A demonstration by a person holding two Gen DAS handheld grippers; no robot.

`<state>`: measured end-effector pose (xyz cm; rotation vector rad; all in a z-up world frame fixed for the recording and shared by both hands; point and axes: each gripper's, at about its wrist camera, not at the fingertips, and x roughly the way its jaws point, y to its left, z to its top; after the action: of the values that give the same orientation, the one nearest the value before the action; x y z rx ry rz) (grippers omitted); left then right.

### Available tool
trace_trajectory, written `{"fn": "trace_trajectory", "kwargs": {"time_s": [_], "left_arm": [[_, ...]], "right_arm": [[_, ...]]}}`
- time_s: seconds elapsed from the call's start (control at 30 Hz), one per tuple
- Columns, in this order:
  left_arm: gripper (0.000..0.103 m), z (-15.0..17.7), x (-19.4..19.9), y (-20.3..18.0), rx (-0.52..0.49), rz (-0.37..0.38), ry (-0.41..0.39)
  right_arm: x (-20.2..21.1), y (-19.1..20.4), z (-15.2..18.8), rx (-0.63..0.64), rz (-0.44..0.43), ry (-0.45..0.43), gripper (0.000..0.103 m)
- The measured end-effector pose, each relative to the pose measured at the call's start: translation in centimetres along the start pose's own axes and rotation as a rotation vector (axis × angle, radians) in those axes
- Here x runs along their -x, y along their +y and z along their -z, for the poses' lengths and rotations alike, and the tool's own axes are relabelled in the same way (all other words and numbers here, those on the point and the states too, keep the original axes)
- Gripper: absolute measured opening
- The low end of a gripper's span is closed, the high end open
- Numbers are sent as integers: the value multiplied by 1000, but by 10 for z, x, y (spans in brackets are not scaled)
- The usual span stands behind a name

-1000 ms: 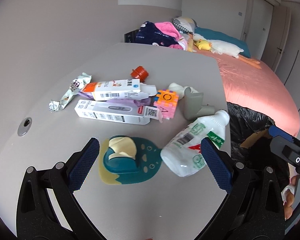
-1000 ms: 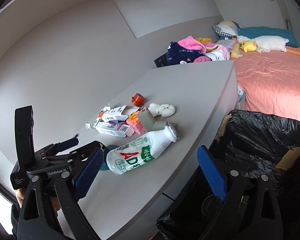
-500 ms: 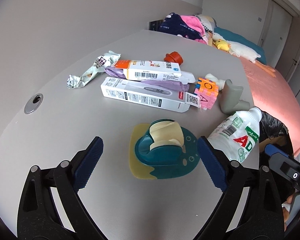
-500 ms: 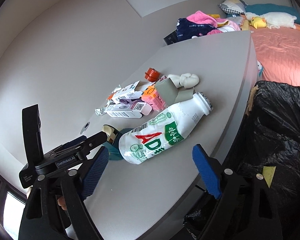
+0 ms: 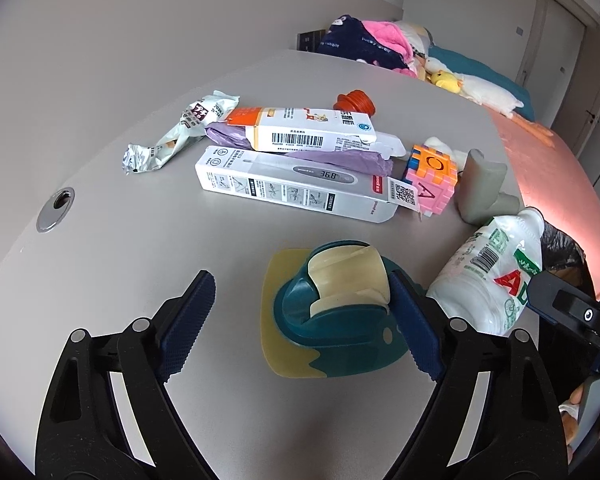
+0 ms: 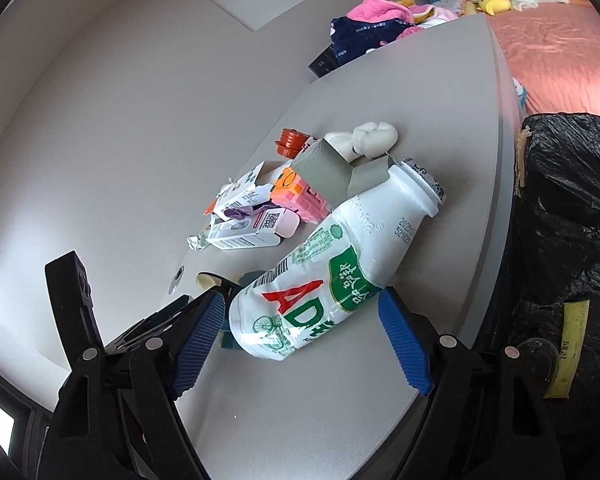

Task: Collect trash
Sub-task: 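Return to the desk and grasp the teal-and-yellow toy with the left tool, then grasp the white AD drink bottle with the right tool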

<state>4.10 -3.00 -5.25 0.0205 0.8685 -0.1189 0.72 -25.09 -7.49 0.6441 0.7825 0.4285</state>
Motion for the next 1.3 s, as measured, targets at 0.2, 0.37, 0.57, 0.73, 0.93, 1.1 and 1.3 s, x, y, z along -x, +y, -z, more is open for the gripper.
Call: {"fn": "trace_trajectory", "kwargs": {"time_s": [0.2, 0.37, 0.57, 0.73, 0.93, 1.1, 1.3], "left_arm": [[81, -3, -9, -6, -15, -19, -7], [56, -5, -16, -9, -29, -9, 9], [48, -7, -20, -8, -26, 6, 17], [48, -8, -21, -5, -19, 17, 16], [48, -9, -22, -3, -25, 10, 17], [40, -10, -11, -3, -21, -26, -38], [40, -14, -1, 3, 15, 8, -59]], "right_arm": [[-16, 2, -5, 23, 43, -26, 74], [-21, -8, -14, -61, 69, -89, 73], [-25, -22, -34, -132, 96, -112, 74], [-35, -21, -44, -97, 153, -100, 66], [-53, -19, -45, -59, 138, -54, 47], [-45, -9, -47, 7, 83, -107, 29], [-24, 4, -46, 88, 78, -161, 25]]}}
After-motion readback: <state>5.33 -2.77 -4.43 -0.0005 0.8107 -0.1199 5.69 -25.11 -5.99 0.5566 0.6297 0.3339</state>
